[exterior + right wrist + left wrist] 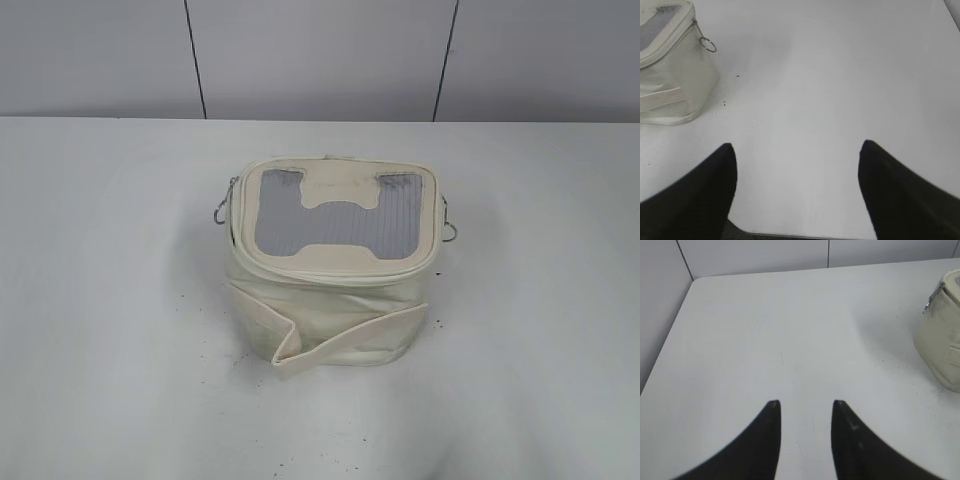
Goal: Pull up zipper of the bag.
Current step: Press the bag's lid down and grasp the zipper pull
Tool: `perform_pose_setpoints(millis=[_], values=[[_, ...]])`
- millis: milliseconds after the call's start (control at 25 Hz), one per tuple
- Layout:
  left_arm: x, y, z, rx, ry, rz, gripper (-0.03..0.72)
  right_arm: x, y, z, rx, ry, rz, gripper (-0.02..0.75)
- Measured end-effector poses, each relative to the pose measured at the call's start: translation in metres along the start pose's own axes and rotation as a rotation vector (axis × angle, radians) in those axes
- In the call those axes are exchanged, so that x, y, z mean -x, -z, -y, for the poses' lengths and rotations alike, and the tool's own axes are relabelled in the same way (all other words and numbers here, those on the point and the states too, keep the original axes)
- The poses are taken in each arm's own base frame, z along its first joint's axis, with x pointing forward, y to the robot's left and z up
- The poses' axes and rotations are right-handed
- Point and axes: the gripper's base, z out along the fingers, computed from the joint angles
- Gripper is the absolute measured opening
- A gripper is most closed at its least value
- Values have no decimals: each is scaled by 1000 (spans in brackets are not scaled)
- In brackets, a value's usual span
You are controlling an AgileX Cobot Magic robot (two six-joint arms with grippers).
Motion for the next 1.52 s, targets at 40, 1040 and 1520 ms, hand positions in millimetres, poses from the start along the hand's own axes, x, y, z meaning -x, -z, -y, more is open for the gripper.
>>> perform_pose_setpoints(millis=[40, 1040, 1520], values=[[0, 0, 0, 0, 0, 0, 266, 0, 0, 0, 0, 0, 0, 586], [54, -60, 18, -237, 111, -50, 269, 29, -32, -13, 206, -6, -98, 586], [86, -171, 38, -532, 11, -356, 330, 98, -101, -31, 352, 228, -278, 586]])
